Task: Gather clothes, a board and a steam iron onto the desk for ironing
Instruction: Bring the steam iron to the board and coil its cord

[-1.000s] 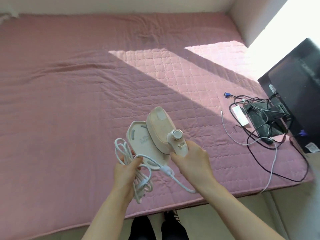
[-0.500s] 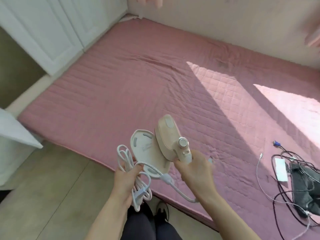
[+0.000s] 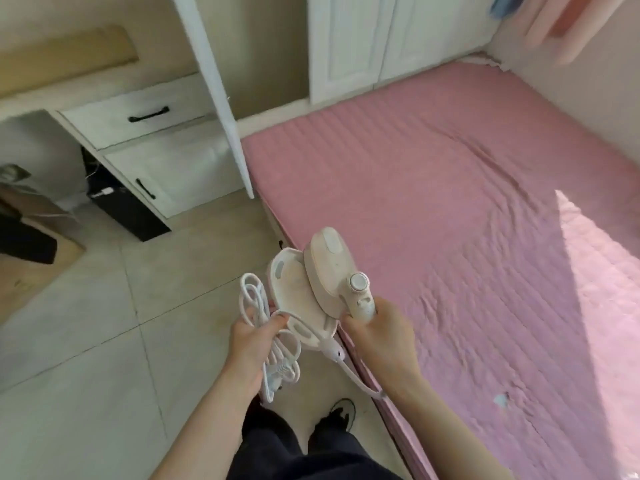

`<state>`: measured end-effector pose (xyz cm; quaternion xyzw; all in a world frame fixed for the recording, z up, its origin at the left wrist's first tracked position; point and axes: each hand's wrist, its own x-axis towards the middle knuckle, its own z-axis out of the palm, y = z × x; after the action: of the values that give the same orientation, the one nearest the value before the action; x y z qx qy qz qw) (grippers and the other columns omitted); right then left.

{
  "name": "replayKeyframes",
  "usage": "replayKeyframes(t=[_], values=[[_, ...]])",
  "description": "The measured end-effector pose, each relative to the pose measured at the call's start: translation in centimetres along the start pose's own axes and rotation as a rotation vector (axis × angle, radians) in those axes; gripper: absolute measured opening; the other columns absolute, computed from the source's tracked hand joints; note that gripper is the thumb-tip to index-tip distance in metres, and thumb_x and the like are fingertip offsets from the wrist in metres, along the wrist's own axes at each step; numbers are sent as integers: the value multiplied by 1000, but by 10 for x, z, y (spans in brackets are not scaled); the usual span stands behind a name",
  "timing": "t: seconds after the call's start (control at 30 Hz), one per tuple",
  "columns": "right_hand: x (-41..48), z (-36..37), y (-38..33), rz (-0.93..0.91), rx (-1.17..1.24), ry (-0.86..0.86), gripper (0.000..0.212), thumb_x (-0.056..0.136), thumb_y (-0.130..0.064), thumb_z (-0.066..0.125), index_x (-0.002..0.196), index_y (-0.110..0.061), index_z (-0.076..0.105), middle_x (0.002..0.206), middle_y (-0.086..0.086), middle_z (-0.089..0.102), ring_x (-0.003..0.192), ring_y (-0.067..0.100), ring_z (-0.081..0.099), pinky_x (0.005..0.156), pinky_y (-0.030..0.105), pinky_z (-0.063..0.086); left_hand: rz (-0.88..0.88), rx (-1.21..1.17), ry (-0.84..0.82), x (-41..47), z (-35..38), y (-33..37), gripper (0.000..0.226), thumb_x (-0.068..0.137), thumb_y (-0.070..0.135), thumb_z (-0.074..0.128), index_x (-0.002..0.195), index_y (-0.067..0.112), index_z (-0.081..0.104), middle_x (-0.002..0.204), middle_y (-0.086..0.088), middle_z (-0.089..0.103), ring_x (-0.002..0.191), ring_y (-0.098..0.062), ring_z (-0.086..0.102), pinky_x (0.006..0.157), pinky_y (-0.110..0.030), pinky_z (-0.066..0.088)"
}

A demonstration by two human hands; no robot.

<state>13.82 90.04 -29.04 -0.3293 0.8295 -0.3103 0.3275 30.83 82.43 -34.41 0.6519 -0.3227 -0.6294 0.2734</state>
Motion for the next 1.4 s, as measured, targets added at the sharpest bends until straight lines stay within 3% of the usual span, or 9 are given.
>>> replayKeyframes(t=[0.07,0.33,0.53,0.7,1.03,1.27,1.4], values=[[-3,22,-19,-62,-21,-52,28,70,-25,56,57,-18,32,46,-6,33,47,12,28,46,28,25,3,-54,66,2,-29,2,12,78,11,75,89,14,70,73,-6,74,67,-22,71,59,-31,52],[-23,115,-101,-142,-75,-204,24,72,-28,63,64,-18,42,54,-8,47,48,11,42,47,25,32,-17,-215,203,15,-144,18,21,79,12,74,95,23,69,77,-2,75,68,-17,72,59,-29,54],[-38,185,-157,-146,-95,-242,20,71,-29,64,71,-14,51,63,2,61,60,24,63,54,35,50,-26,-239,237,35,-229,34,23,77,16,76,98,22,69,78,-1,75,71,-17,73,62,-30,54],[-40,231,-194,-150,-106,-267,20,71,-31,64,73,-14,53,66,3,64,62,25,66,61,41,56,-8,-248,266,57,-279,51,22,76,12,75,94,23,70,76,0,75,69,-16,73,60,-29,54],[12,284,-262,-190,-126,-291,22,73,-33,67,72,-16,54,64,1,64,61,23,66,60,39,56,-26,-332,337,125,-305,105,18,76,12,76,90,23,71,74,-1,74,68,-18,70,62,-31,52],[101,303,-322,-245,-118,-332,23,74,-31,66,71,-11,53,65,7,65,62,27,67,56,37,54,-26,-366,374,199,-296,173,21,77,15,76,94,26,71,80,-1,74,75,-20,70,63,-32,53],[159,311,-363,-290,-159,-355,23,74,-32,66,71,-14,51,62,1,61,61,23,66,52,31,48,-21,-398,403,243,-285,219,23,78,15,77,97,26,70,85,-3,74,80,-22,71,68,-35,55]])
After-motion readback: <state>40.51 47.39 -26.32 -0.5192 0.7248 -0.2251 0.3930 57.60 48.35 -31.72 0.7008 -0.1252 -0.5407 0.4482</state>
